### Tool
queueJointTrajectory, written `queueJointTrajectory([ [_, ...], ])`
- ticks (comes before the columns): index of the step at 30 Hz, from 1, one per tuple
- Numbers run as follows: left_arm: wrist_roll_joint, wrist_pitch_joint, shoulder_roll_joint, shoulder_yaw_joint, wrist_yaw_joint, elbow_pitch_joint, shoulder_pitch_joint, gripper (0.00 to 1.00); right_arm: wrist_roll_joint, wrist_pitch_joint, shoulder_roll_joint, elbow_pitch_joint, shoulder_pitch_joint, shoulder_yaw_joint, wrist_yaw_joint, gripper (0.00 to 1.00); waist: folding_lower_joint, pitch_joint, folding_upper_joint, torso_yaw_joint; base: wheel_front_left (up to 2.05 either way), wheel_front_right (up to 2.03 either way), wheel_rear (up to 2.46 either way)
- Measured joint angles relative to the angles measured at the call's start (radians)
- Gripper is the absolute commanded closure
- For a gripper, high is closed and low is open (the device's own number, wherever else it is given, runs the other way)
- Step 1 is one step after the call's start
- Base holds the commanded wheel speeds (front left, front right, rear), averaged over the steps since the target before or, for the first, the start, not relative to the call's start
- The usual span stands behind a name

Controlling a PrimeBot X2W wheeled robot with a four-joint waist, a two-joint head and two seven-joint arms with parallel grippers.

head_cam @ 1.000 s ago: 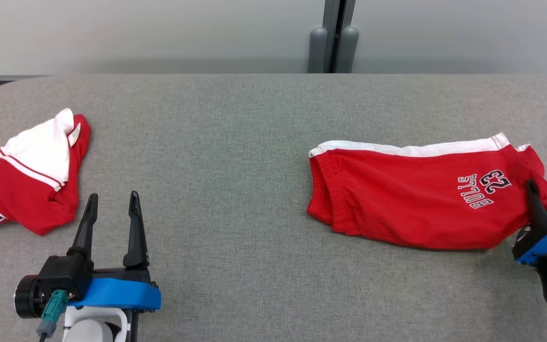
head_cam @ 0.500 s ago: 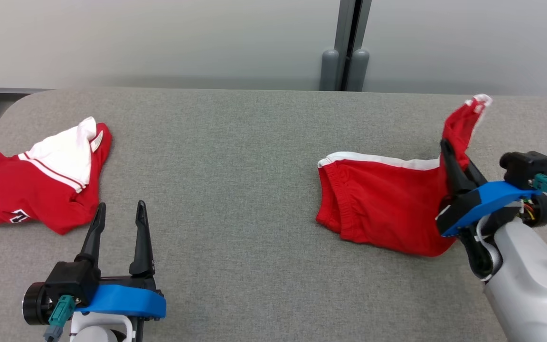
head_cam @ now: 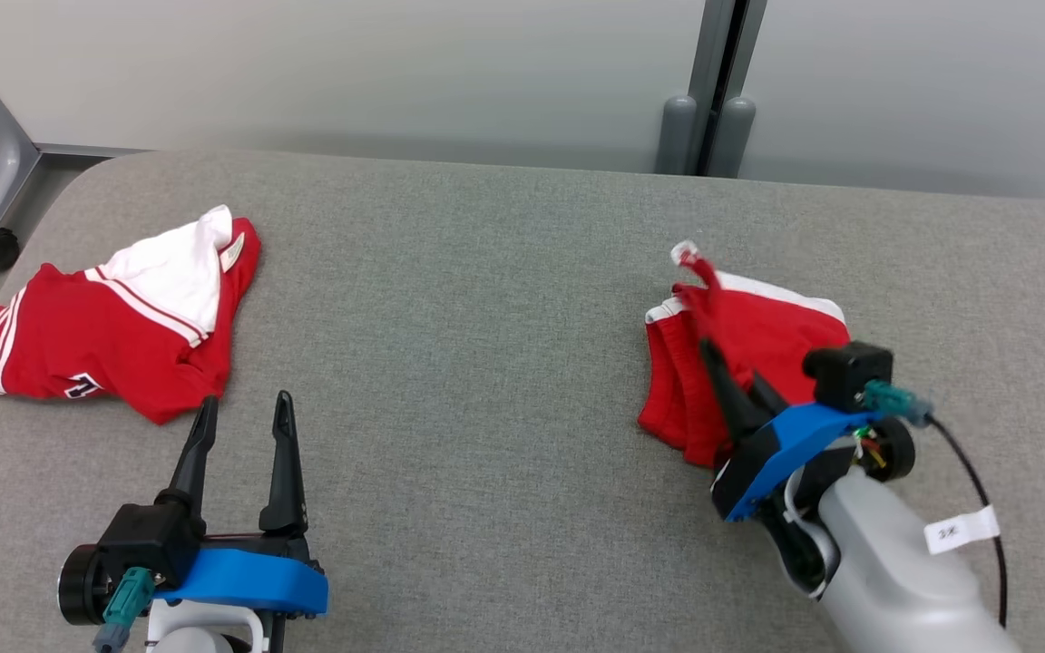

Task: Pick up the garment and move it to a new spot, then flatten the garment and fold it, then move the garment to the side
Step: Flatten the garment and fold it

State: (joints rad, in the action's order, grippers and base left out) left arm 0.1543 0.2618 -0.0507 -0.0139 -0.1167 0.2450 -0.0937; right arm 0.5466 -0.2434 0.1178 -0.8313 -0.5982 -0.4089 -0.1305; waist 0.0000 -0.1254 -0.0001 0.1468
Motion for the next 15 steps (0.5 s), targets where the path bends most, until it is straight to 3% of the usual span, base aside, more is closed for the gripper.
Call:
queueJointTrajectory([
  [1,0.003,0.0,0.0,0.0,0.0,0.001,0.0,0.0,0.0,0.0,-0.009,-0.009,0.009,-0.01,0.0,0.0,0.0001,-0.001,0.0,0.001,0.0,0.0,0.0],
  [8,0.004,0.0,0.0,-0.004,0.002,0.001,0.004,0.0,0.006,-0.013,-0.034,0.005,0.038,-0.066,0.0,0.0,0.0,-0.005,0.0,-0.017,0.0,0.0,0.0],
  [15,-0.001,0.0,0.0,-0.006,0.003,0.001,0.003,0.0,-0.021,-0.019,0.035,0.16,0.087,-0.011,0.0,0.0,0.0,-0.001,0.0002,-0.063,0.0,0.0,0.0],
])
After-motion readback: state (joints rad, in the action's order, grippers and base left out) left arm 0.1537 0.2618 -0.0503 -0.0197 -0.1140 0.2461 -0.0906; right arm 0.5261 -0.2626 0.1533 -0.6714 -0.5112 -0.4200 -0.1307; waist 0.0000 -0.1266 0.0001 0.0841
